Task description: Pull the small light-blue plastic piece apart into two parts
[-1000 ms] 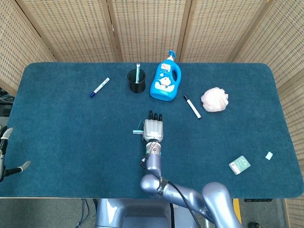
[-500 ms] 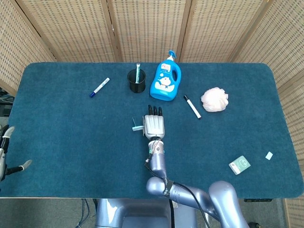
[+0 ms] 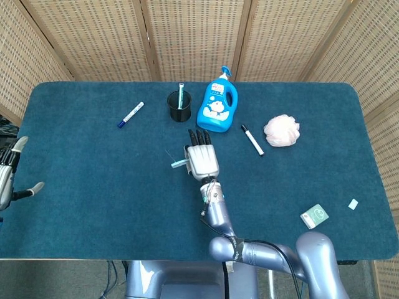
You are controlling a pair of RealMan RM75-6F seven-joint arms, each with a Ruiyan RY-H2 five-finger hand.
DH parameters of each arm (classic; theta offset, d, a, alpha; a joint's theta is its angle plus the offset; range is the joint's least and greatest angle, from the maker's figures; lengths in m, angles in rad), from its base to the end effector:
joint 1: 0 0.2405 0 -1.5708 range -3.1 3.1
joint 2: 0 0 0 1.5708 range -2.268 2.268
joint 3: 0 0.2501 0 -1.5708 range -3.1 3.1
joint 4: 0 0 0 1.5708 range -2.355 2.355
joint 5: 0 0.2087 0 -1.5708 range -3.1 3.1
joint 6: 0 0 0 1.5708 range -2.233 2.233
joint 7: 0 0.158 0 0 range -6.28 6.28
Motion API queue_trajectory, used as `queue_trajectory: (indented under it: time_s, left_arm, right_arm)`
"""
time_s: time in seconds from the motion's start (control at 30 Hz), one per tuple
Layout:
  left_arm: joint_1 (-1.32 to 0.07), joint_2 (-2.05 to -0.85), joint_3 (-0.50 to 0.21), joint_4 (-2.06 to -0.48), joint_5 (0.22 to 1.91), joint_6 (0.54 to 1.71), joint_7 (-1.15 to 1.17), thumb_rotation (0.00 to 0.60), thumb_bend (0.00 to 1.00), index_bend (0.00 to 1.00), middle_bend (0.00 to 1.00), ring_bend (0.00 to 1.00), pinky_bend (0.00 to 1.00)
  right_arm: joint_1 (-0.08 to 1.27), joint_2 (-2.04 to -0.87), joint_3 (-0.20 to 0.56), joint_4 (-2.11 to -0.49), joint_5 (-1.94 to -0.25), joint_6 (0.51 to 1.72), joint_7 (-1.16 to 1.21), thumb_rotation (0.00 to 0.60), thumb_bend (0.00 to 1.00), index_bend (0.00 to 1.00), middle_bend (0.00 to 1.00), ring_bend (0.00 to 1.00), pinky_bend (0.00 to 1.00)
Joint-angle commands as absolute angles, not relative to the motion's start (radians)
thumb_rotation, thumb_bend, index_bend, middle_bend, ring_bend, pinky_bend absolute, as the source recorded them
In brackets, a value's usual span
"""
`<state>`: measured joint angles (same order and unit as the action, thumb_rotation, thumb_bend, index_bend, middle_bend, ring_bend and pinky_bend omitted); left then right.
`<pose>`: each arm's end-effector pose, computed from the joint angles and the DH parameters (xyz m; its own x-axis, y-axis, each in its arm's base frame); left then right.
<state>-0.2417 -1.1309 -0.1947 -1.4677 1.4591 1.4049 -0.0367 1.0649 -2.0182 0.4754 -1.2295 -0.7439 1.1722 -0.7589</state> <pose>-0.2906 0.2743 0.1860 0.4458 -0.1448 0.8833 0.8837 -0.0860 -0.4601 0.0026 -0.3826 -0.0850 0.3606 -0.1146 0.9256 -0.9169 -0.2255 0.3293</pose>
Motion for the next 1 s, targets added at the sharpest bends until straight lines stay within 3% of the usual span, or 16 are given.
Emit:
queue_trajectory:
  time_s: [0.03,0.1,0.2,0.3,0.5,0.77,1.0]
  left_arm:
    - [-0.340,-1.177,-0.222,-1.364,1.526,1.352,-0.066,0.600,0.00,0.15,0.36,0.43,0.36]
    - [-0.434,-1.221,-0.224,-1.304,1.554,1.259,-0.075,0.600,0.00,0.19,0.38,0.46,0.38]
    - [-0.488,-1.257,-0.232,-1.278,1.550,1.215,-0.072,0.600,0.04,0.22,0.40,0.48,0.40]
    - [-0.535,-1.294,-0.244,-1.267,1.545,1.186,-0.049,0.600,0.12,0.26,0.43,0.52,0.47]
    - [-0.643,-1.374,-0.271,-1.293,1.476,1.067,-0.007,0.600,0.19,0.34,0.53,0.59,0.58]
    - [-0.711,-1.433,-0.272,-1.322,1.425,1.016,0.087,0.600,0.25,0.39,0.56,0.61,0.63]
    - [-0.742,-1.468,-0.276,-1.315,1.378,1.009,0.160,0.600,0.23,0.44,0.56,0.61,0.64]
  right_arm:
    - [1.050,-1.986,0.460,-1.290,-0.785,1.182,-0.739,0.600,0.57,0.68,0.08,0.00,0.00]
    - [1.047,-1.962,0.448,-1.344,-0.826,1.207,-0.752,0.600,0.57,0.68,0.08,0.00,0.00]
    - [1.044,-1.950,0.446,-1.381,-0.834,1.227,-0.769,0.600,0.57,0.68,0.09,0.00,0.00]
    - [1.043,-1.943,0.452,-1.410,-0.830,1.238,-0.783,0.600,0.57,0.68,0.09,0.00,0.00]
    - [1.045,-1.931,0.461,-1.475,-0.818,1.266,-0.817,0.600,0.57,0.68,0.09,0.00,0.00]
    - [1.052,-1.927,0.471,-1.494,-0.789,1.285,-0.852,0.600,0.57,0.68,0.09,0.00,0.00]
    - [1.051,-1.920,0.474,-1.478,-0.772,1.283,-0.848,0.600,0.57,0.68,0.09,0.00,0.00]
